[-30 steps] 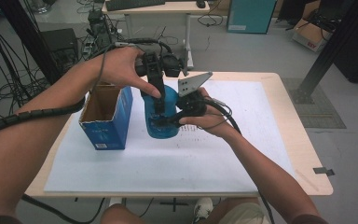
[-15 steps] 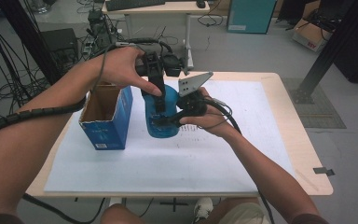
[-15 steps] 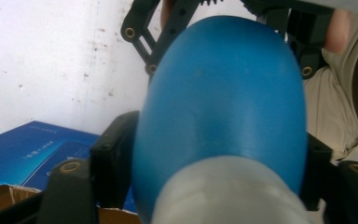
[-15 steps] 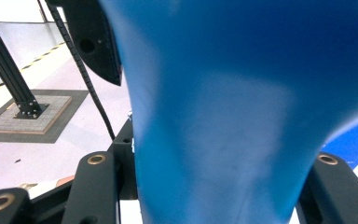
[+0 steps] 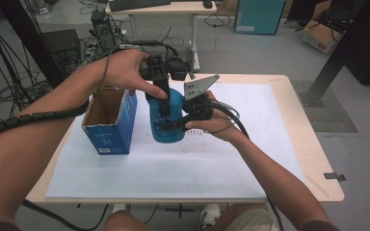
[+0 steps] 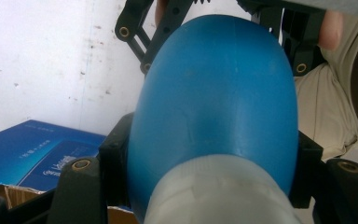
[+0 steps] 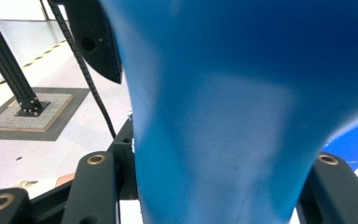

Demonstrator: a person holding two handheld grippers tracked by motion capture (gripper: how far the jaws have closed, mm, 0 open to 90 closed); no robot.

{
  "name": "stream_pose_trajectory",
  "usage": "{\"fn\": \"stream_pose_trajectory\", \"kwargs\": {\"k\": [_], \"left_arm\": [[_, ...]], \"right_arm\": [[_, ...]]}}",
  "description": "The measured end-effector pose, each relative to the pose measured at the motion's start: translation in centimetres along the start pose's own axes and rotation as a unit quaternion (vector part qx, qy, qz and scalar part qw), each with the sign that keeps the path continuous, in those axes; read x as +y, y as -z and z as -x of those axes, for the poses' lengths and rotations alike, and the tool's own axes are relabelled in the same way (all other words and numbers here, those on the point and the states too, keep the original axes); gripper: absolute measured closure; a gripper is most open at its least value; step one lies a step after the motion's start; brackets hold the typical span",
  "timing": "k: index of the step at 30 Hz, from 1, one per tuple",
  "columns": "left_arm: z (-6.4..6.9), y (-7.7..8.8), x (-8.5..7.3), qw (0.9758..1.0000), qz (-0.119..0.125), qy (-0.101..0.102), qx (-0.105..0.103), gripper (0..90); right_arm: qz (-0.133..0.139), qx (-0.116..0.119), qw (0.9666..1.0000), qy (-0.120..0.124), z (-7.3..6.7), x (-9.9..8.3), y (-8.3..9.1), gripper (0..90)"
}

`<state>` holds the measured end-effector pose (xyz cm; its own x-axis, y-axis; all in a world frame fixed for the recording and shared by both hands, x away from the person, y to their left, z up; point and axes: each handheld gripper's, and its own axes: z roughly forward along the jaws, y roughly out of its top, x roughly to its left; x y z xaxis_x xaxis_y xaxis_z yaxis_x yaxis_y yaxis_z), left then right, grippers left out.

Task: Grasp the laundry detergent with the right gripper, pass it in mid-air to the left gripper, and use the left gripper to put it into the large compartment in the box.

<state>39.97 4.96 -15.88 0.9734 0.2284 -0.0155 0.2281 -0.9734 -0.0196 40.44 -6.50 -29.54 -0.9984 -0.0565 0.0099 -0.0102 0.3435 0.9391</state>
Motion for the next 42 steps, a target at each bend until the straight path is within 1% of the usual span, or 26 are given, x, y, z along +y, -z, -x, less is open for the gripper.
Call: {"fn": "stream_pose_trajectory", "kwargs": {"k": [3, 4, 5, 9, 11, 13, 17, 18, 20, 23, 26, 29, 31, 32, 34, 35, 40, 42], "left_arm": [[0.05, -0.07, -0.03, 1.0000, 0.003, -0.001, 0.003, 36.4], [0.04, -0.02, 0.02, 1.0000, -0.001, -0.001, -0.003, 36.4], [0.05, -0.04, 0.03, 1.0000, 0.000, -0.001, -0.001, 36.5], [0.06, -0.28, 0.12, 1.0000, -0.002, -0.002, -0.003, 36.6], [0.05, -0.42, 0.15, 1.0000, 0.000, -0.002, -0.001, 36.6], [0.00, -0.37, 0.21, 1.0000, -0.005, -0.003, -0.005, 36.6], [-0.04, -0.42, 0.19, 1.0000, -0.004, -0.005, -0.003, 36.8], [-0.08, -0.42, 0.19, 0.9999, -0.006, -0.002, -0.010, 36.8], [-0.15, -0.44, 0.20, 0.9999, -0.011, -0.002, -0.013, 36.9], [-0.15, -0.47, 0.16, 0.9999, -0.011, -0.002, -0.011, 36.9], [-0.19, -0.52, 0.14, 0.9998, -0.010, -0.002, -0.014, 36.9], [-0.17, -0.61, 0.14, 0.9999, -0.010, -0.001, -0.011, 37.0], [-0.21, -0.68, 0.14, 0.9999, -0.009, -0.003, -0.012, 37.0], [-0.17, -0.73, 0.13, 0.9999, -0.006, 0.000, -0.010, 37.1], [-0.25, -0.63, 0.20, 0.9998, -0.011, -0.002, -0.017, 37.1], [-0.27, -0.64, 0.23, 0.9998, -0.011, -0.004, -0.016, 37.1], [-0.27, -0.71, 0.30, 0.9997, -0.015, -0.002, -0.018, 37.2], [-0.24, -0.79, 0.30, 0.9998, -0.013, -0.001, -0.015, 37.2]], "right_arm": [[0.000, 0.000, 1.0000, 0.002, 0.00, -0.06, -0.03, 44.3], [0.001, 0.001, 1.0000, 0.001, -0.01, -0.08, -0.04, 44.3], [0.002, 0.001, 1.0000, -0.001, -0.04, -0.11, -0.03, 44.3], [0.000, 0.002, 1.0000, -0.001, -0.05, -0.28, -0.03, 44.2], [-0.001, 0.005, 1.0000, -0.003, -0.09, -0.36, -0.05, 44.2], [-0.002, 0.004, 1.0000, -0.007, -0.12, -0.40, -0.02, 44.2], [-0.002, 0.005, 1.0000, -0.003, -0.02, -0.42, -0.06, 44.1], [-0.001, 0.005, 1.0000, -0.004, -0.01, -0.43, -0.07, 44.0], [-0.001, 0.008, 1.0000, -0.003, 0.01, -0.44, -0.14, 44.0], [-0.002, 0.009, 0.9999, -0.005, 0.01, -0.48, -0.19, 43.9], [-0.003, 0.011, 0.9999, -0.005, 0.03, -0.48, -0.22, 43.8], [-0.005, 0.012, 0.9999, -0.005, 0.08, -0.53, -0.27, 43.6], [-0.005, 0.012, 0.9999, -0.004, 0.12, -0.55, -0.30, 43.6], [-0.005, 0.013, 0.9999, -0.005, 0.13, -0.55, -0.29, 43.5], [-0.005, 0.015, 0.9999, -0.004, 0.16, -0.54, -0.30, 43.4], [-0.004, 0.015, 0.9999, -0.004, 0.17, -0.55, -0.30, 43.3], [-0.007, 0.022, 0.9997, 0.001, 0.29, -0.61, -0.30, 43.1], [-0.008, 0.022, 0.9997, 0.001, 0.30, -0.62, -0.33, 43.1]]}}
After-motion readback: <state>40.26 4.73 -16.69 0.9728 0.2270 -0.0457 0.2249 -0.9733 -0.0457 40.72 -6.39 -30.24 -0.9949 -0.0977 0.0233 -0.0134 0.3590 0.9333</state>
